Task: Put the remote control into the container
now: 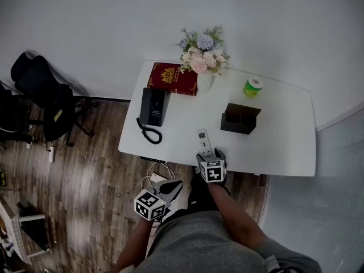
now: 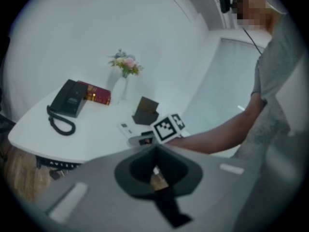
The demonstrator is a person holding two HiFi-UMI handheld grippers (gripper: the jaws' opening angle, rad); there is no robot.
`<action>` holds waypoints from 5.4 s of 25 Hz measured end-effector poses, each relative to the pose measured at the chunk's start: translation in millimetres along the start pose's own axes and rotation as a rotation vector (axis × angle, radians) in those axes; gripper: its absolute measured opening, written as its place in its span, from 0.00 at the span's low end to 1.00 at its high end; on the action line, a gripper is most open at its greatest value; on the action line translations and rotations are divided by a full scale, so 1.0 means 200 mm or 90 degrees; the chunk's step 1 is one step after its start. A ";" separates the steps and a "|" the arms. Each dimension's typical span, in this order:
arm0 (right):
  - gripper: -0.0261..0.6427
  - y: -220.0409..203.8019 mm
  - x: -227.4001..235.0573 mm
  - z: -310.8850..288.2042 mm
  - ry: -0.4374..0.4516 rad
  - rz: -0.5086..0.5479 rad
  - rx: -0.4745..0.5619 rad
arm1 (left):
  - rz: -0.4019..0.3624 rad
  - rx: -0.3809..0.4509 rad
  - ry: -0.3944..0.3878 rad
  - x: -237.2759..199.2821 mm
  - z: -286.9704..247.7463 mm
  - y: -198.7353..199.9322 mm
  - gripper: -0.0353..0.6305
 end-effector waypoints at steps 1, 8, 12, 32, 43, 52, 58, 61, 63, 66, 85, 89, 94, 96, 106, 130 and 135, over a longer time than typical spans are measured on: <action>0.56 0.01 0.00 -0.01 -0.003 0.000 -0.001 | 0.001 0.001 0.001 0.00 0.00 0.00 0.05; 0.56 0.02 -0.04 -0.07 -0.002 0.006 -0.019 | 0.007 0.001 0.004 -0.04 -0.01 0.02 0.05; 0.56 0.03 -0.02 -0.08 -0.024 0.017 -0.032 | 0.008 0.001 0.001 -0.05 -0.02 0.03 0.05; 0.41 0.06 0.03 -0.09 -0.022 -0.016 -0.046 | 0.017 -0.001 0.000 -0.08 -0.05 0.03 0.05; 0.41 0.15 0.10 0.01 0.047 -0.194 -0.012 | 0.011 -0.001 -0.012 -0.08 -0.09 0.04 0.05; 0.41 0.30 0.10 0.25 0.141 -0.252 0.066 | 0.019 0.055 -0.022 -0.12 -0.10 0.17 0.05; 0.41 0.39 0.09 0.50 0.287 -0.303 0.135 | 0.080 0.182 -0.030 -0.17 -0.03 0.36 0.05; 0.41 0.43 0.06 0.63 0.391 -0.293 0.181 | 0.081 0.205 -0.042 -0.17 0.00 0.41 0.05; 0.41 0.42 0.05 0.71 0.436 -0.287 0.200 | 0.082 0.219 -0.055 -0.14 0.01 0.44 0.05; 0.41 0.41 0.05 0.81 0.482 -0.290 0.221 | 0.088 0.242 -0.092 -0.08 0.02 0.47 0.05; 0.41 0.32 -0.05 1.29 0.646 -0.227 0.273 | 0.078 0.366 -0.337 0.29 0.10 0.60 0.65; 0.41 0.32 -0.07 1.32 0.689 -0.202 0.267 | 0.082 0.351 -0.368 0.32 0.06 0.63 0.65; 0.41 0.31 -0.08 1.35 0.733 -0.188 0.255 | 0.058 0.328 -0.395 0.39 0.01 0.66 0.65; 0.41 0.30 -0.09 1.37 0.749 -0.180 0.255 | 0.048 0.321 -0.412 0.44 0.00 0.67 0.65; 0.41 0.30 -0.09 1.44 0.779 -0.166 0.258 | 0.034 0.345 -0.465 0.59 -0.02 0.76 0.65; 0.41 0.23 0.07 1.40 0.815 -0.176 0.197 | 0.116 0.329 -0.396 0.54 -0.20 0.68 0.35; 0.41 0.23 0.12 1.39 0.824 -0.168 0.191 | 0.100 0.318 -0.384 0.55 -0.26 0.70 0.36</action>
Point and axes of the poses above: the fingertips, and each gripper's own axes: z backward along the fingers, x to its right, y out of its top, the point moved 3 cm from there along z, backward along the fingers, and after that the axes turned 10 degrees about -y, right-handed, at the moved point
